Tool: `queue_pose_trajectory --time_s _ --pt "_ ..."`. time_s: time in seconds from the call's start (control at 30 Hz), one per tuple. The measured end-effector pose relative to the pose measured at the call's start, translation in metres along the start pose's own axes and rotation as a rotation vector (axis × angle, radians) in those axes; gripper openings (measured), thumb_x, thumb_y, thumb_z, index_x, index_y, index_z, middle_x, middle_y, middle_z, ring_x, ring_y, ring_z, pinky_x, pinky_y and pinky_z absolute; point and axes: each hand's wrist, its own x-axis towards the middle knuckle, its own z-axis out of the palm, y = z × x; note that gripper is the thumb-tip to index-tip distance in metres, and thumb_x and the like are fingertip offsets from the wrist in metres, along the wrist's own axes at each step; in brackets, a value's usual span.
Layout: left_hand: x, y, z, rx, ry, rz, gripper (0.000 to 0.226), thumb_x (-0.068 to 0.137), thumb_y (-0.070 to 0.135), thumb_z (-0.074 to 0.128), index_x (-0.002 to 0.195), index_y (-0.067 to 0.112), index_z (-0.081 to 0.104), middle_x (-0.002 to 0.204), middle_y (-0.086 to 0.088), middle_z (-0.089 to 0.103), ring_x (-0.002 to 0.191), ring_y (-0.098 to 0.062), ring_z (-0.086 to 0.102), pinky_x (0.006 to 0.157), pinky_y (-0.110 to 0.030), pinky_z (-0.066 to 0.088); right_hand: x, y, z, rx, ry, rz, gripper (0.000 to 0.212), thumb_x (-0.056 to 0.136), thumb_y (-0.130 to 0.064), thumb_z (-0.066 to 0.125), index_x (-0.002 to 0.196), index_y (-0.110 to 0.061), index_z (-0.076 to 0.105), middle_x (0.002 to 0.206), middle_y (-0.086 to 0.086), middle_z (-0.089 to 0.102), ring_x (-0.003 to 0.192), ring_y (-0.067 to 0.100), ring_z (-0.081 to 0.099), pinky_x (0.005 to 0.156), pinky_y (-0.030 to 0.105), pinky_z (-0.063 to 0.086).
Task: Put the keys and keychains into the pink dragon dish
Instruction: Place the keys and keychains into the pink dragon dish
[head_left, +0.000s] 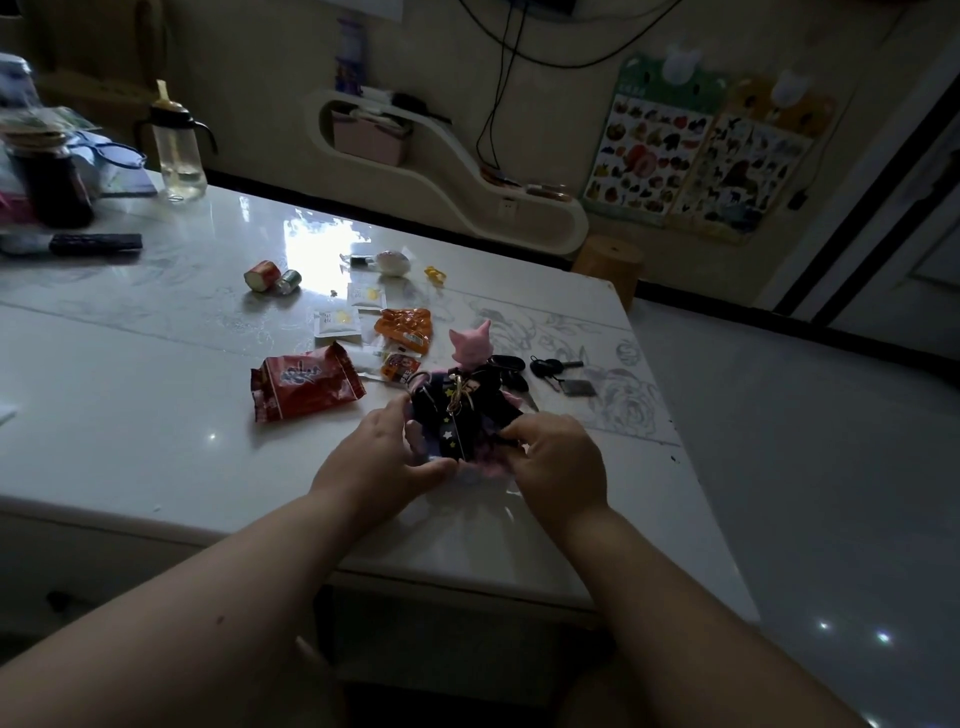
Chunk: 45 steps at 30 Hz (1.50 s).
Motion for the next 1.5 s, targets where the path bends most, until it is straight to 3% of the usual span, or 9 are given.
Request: queue_pose_trajectory --time_s 0.2,0.33,0.5,0.7,0.83,1.03,1.3,1.4,1.5 --pt "0.0 -0.002 -0.001 -0.003 -0.003 0.005 0.075 0.066 0.058 0.069 0.128 0.032 0.036 0.121 -0.006 0.054 0.101 -0.02 0.052 0.075 -0.033 0.042 0.001 0.002 -0.005 0.045 -0.069 -0.076 0.014 0.082 -0.03 0.065 0.089 -0.022 0.075 0.083 0.003 0.073 0.08 0.022 0.058 0.069 0.034 0.045" --pt "-0.001 -0.003 -0.001 -0.001 -0.011 0.016 0.079 0.065 0.061 0.067 0.131 0.033 0.033 0.125 -0.006 0.053 0.104 -0.022 0.052 0.075 -0.032 0.041 0.01 0.015 -0.019 0.156 0.132 0.048 0.015 0.083 -0.02 0.067 0.096 -0.015 0.074 0.088 0.007 0.074 0.077 0.021 0.065 0.068 0.032 0.051" --pt "-0.001 -0.002 -0.002 -0.002 -0.019 0.011 0.083 0.067 0.059 0.068 0.135 0.034 0.029 0.129 -0.007 0.05 0.106 -0.022 0.052 0.076 -0.031 0.041 0.057 0.059 -0.029 -0.042 0.138 0.228 0.018 0.087 -0.019 0.057 0.096 -0.012 0.071 0.093 0.013 0.071 0.079 0.027 0.06 0.064 0.026 0.036" --pt "0.0 -0.001 -0.003 -0.037 -0.015 0.008 0.081 0.064 0.062 0.066 0.133 0.036 0.031 0.124 -0.002 0.052 0.099 -0.014 0.048 0.075 -0.032 0.042 0.118 0.089 0.002 -0.236 -0.343 0.238 0.025 0.089 -0.02 0.049 0.109 -0.011 0.061 0.112 0.018 0.064 0.099 0.033 0.057 0.075 0.034 0.041" --pt "0.002 0.003 0.002 -0.013 0.006 -0.005 0.082 0.064 0.063 0.064 0.133 0.036 0.03 0.124 -0.001 0.052 0.102 -0.018 0.051 0.078 -0.033 0.044 0.146 0.09 0.034 -0.29 -0.448 0.213 0.037 0.092 -0.016 0.045 0.128 -0.009 0.05 0.134 0.019 0.052 0.12 0.033 0.049 0.093 0.035 0.039" --pt "0.002 0.004 0.006 -0.032 0.031 -0.02 0.078 0.061 0.065 0.062 0.128 0.038 0.033 0.119 0.001 0.055 0.098 -0.019 0.052 0.082 -0.039 0.047 0.15 0.095 0.053 -0.28 -0.308 0.269 0.015 0.085 -0.014 0.05 0.086 -0.005 0.061 0.105 0.022 0.063 0.094 0.036 0.057 0.067 0.03 0.036" --pt "0.003 0.006 0.005 -0.058 0.029 -0.039 0.077 0.057 0.066 0.062 0.124 0.037 0.038 0.115 0.001 0.056 0.094 -0.021 0.054 0.08 -0.04 0.048 0.121 0.088 0.015 -0.058 -0.101 0.276 0.014 0.087 -0.02 0.057 0.085 -0.01 0.067 0.092 0.012 0.068 0.076 0.022 0.052 0.066 0.027 0.036" --pt "0.002 0.006 0.005 -0.053 0.031 -0.04 0.077 0.057 0.064 0.065 0.125 0.038 0.037 0.117 0.0 0.056 0.096 -0.022 0.055 0.08 -0.04 0.048 0.107 0.075 -0.014 0.1 -0.036 0.226 0.012 0.088 -0.023 0.058 0.082 -0.015 0.066 0.085 0.005 0.069 0.066 0.021 0.062 0.059 0.029 0.049" --pt "0.002 0.008 0.004 -0.063 0.02 -0.052 0.078 0.056 0.064 0.065 0.124 0.035 0.039 0.119 -0.001 0.057 0.096 -0.022 0.055 0.08 -0.039 0.048 0.094 0.061 -0.05 0.172 0.053 0.164 0.011 0.085 -0.025 0.063 0.075 -0.024 0.063 0.078 -0.001 0.066 0.066 0.014 0.059 0.057 0.023 0.042"
